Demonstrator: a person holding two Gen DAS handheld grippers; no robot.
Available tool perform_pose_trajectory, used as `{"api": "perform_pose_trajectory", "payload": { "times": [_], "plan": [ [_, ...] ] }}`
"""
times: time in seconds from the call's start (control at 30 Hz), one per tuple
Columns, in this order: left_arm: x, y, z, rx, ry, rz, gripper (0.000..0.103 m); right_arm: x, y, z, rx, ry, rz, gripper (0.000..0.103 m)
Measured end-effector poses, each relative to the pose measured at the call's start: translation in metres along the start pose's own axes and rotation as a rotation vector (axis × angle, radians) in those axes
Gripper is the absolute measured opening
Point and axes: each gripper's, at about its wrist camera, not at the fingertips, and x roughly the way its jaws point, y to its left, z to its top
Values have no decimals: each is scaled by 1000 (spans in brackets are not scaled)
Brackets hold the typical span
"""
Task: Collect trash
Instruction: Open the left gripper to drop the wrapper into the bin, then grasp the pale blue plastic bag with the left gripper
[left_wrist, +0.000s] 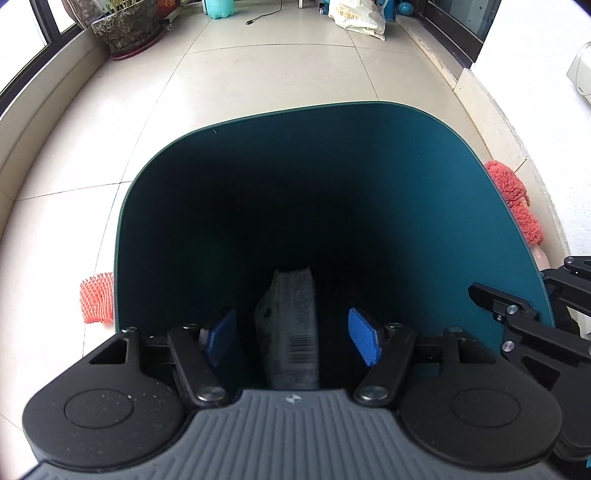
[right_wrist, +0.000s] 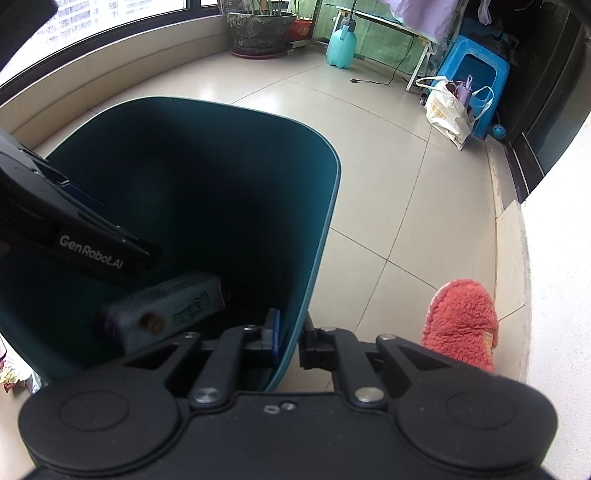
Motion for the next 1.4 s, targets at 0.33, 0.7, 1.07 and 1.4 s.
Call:
{"api": "perform_pose_trajectory", "payload": {
  "times": [0.33,0.7,1.07,1.4],
  "plan": [
    [-50,8,-21,-1,-89,-53,67,4,6,2,-11,11,-28,8],
    [-99,47,-63,-85,-173,43,73,6,7,2,-17,20,-37,8],
    [-76,99,-132,-287,-95,139,80,6,8,1,-25,22,-42,9],
    [12,126,-203,-406,103,131,80,5,8,2,-29,24,-37,9]
  ]
}}
